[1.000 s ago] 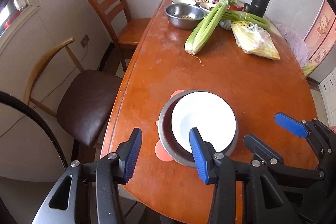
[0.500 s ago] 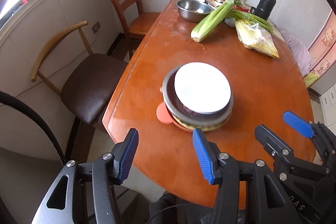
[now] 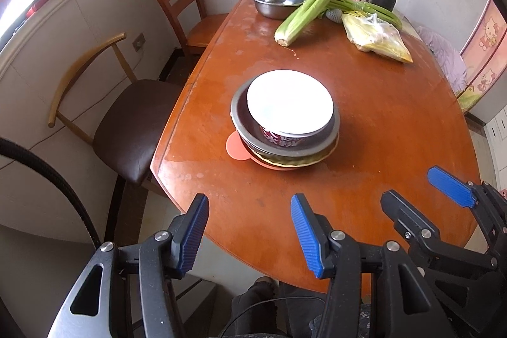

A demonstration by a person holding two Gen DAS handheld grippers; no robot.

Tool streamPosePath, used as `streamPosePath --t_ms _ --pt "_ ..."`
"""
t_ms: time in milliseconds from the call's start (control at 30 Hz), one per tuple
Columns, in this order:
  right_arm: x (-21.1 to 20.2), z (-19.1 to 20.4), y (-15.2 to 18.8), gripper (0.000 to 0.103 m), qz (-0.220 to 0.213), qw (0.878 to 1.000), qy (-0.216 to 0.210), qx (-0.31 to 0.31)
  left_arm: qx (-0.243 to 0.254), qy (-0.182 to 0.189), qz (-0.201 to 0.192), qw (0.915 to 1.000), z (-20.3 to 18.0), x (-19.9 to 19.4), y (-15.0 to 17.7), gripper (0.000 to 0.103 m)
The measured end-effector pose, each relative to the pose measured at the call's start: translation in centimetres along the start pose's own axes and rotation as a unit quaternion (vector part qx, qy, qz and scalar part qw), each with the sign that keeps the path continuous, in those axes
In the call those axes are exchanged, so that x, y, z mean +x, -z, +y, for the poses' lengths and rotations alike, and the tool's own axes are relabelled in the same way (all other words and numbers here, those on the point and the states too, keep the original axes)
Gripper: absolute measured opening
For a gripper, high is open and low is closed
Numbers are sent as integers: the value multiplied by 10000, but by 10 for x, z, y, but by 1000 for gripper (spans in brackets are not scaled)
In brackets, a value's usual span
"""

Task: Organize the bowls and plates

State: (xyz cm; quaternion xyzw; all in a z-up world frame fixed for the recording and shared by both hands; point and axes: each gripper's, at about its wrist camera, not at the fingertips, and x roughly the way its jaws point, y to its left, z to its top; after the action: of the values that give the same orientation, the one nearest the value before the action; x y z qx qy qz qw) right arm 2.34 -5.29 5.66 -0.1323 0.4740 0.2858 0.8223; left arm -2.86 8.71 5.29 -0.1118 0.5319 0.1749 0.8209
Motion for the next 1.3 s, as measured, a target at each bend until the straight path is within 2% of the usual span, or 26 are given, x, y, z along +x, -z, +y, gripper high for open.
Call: streamPosePath --t_ms 1300 --pt "-5 -1 1 70 -41 9999 109 61 61 -138 156 9998 0 10 0 54"
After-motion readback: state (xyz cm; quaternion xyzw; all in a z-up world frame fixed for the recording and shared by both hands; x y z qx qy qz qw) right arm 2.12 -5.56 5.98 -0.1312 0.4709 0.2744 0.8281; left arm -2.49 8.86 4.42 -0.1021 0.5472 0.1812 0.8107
